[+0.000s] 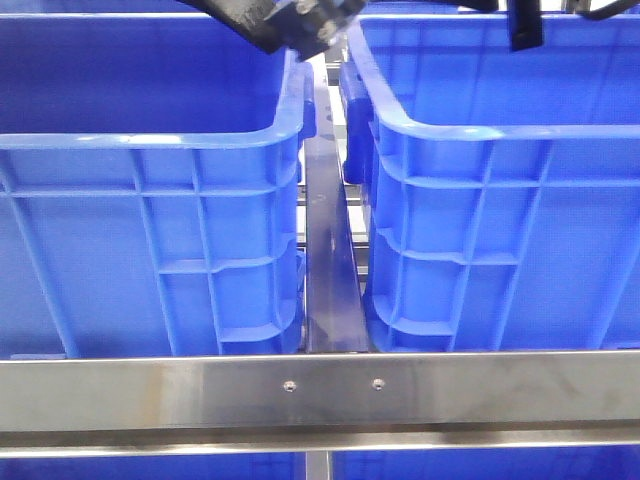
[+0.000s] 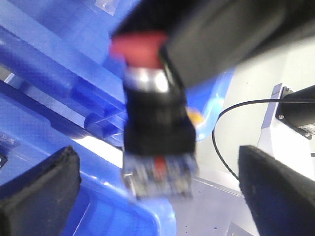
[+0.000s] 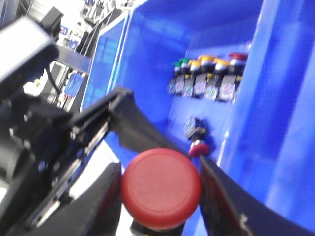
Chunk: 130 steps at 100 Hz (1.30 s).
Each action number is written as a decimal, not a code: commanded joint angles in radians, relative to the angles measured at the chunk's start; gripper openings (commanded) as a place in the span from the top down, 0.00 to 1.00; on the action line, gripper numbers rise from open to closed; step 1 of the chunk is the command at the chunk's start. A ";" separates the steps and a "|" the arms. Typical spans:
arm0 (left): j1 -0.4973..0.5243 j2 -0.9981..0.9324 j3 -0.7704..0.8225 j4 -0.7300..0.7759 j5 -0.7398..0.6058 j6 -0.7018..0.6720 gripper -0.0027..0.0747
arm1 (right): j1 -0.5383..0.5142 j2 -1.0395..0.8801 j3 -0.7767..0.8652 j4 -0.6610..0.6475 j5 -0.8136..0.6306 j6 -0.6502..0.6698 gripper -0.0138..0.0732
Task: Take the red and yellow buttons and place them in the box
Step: 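Carry the red button with the right gripper into the other bin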
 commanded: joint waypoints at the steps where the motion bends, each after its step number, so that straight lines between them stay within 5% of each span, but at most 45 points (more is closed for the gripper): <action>1: -0.006 -0.043 -0.031 -0.054 0.034 0.001 0.16 | -0.039 -0.032 -0.046 0.074 0.044 -0.028 0.56; 36: -0.006 -0.043 -0.031 -0.054 0.034 0.001 0.16 | -0.218 -0.033 -0.100 0.074 0.026 -0.279 0.56; 76: -0.006 -0.043 -0.031 -0.054 0.034 0.001 0.16 | -0.244 -0.033 -0.100 0.066 -0.419 -0.709 0.56; 98: -0.006 -0.043 -0.031 -0.054 0.034 0.001 0.16 | -0.244 0.006 -0.100 0.066 -0.627 -0.787 0.56; 130: -0.006 -0.043 -0.031 -0.054 0.034 0.001 0.16 | -0.244 0.144 -0.133 0.068 -0.677 -0.805 0.56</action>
